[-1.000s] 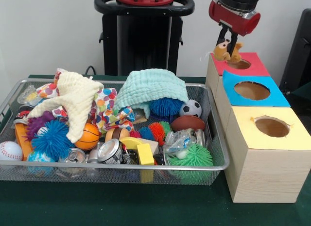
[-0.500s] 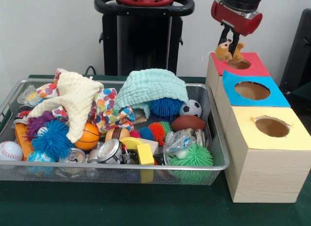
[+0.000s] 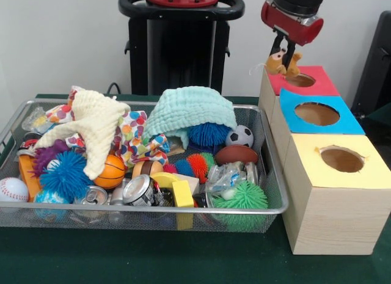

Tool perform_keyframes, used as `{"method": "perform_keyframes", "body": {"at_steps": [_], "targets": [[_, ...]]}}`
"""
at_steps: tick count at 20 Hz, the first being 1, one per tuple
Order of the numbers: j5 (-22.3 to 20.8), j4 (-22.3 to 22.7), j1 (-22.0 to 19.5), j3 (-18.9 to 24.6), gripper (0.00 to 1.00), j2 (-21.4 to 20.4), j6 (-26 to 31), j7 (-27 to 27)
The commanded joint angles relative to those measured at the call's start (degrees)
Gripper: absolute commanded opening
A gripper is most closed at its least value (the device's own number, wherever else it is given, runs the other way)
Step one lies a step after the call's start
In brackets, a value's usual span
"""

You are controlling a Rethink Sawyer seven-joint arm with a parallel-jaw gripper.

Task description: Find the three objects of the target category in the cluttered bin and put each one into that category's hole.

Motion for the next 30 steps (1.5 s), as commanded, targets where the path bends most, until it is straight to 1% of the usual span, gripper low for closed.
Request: {"method": "perform_keyframes", "body": {"at_steps": [1, 5, 6, 12, 19, 22, 27, 30], "targets": [[3.1, 6.9, -0.1, 3.3, 0.00, -0.4, -4.5, 14.7], [3.3, 7.9, -0.2, 3.6, 0.00, -0.4, -5.5, 14.4], [3.7, 8.7, 0.1, 4.0, 0.00, -0.6, -6.2, 14.5], [5.0, 9.4, 1.9, 4.5, 0.00, 0.1, -6.9, 16.4], [6.6, 7.3, 3.3, 3.9, 0.00, 1.7, -6.1, 18.0], [6.7, 5.6, 4.5, 2.9, 0.00, 2.7, -4.8, 19.3], [7.2, 4.8, 5.1, 2.6, 0.00, 3.1, -4.3, 19.6], [7.5, 5.2, 4.3, 3.3, 0.00, 3.5, -5.6, 18.8]]}}
